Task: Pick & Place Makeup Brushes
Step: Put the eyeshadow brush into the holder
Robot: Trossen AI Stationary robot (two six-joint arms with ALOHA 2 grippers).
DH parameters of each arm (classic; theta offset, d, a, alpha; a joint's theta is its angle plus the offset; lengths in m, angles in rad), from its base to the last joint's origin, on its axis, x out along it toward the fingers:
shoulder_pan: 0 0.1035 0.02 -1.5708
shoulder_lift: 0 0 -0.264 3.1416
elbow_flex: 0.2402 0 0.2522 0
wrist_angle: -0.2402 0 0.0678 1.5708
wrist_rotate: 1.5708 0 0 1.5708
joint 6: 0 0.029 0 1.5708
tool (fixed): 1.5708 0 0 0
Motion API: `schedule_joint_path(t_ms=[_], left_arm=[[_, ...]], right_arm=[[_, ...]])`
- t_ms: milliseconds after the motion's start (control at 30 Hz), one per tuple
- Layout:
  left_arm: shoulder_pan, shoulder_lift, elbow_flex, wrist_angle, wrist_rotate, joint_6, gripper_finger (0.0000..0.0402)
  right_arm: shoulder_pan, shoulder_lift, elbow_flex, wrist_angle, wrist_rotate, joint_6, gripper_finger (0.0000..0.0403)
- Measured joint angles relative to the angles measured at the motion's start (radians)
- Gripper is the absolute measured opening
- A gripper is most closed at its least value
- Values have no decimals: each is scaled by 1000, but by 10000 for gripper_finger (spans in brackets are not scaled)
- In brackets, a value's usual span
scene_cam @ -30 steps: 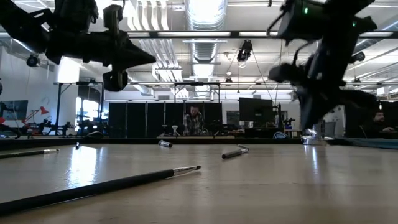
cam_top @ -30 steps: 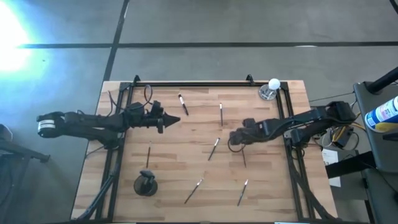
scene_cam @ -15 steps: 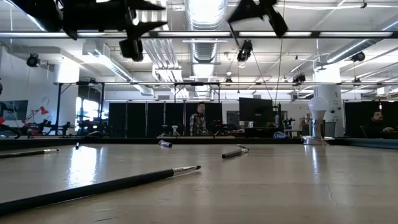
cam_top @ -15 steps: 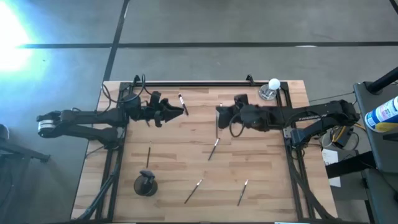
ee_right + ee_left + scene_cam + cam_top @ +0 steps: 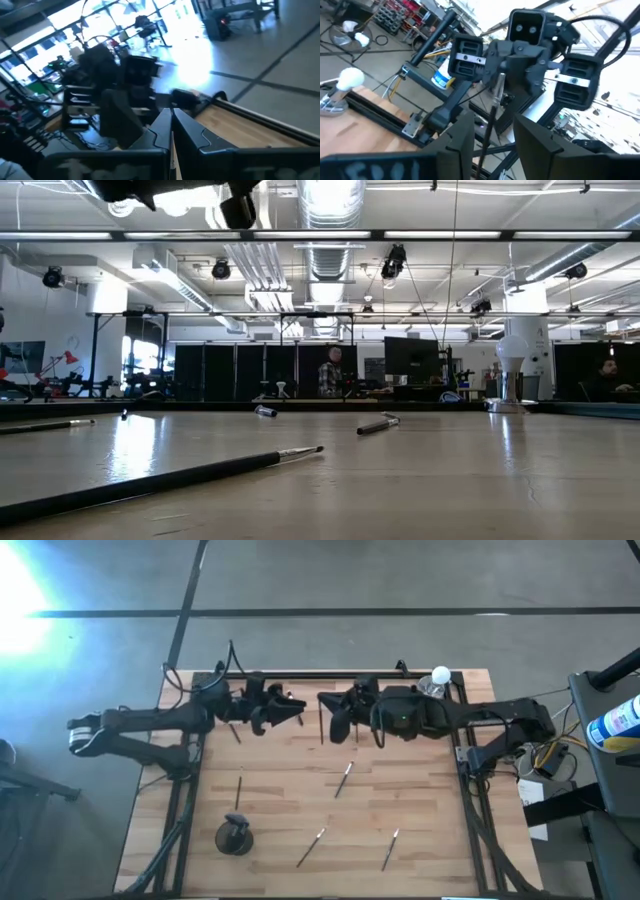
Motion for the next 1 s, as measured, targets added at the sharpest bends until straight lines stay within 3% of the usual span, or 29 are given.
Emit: schedule_joint_path(t_ms=[467, 600, 767, 867, 1000], left_arm=[[-8, 122, 128, 11, 97, 78, 120], [-8, 146, 148, 14, 98, 97, 93], [-8, 151, 153, 15, 95, 116, 20], [-3, 133, 153, -22, 91, 124, 13], [-2, 85, 167, -195, 48, 173, 9]], right_arm=[[0, 29, 50, 9, -17, -39, 8], [0, 29, 50, 14, -19, -46, 8], [-1, 26, 50, 16, -10, -50, 8], [-1, 22, 50, 6, -14, -57, 17], [0, -8, 50, -55, -10, -56, 41]])
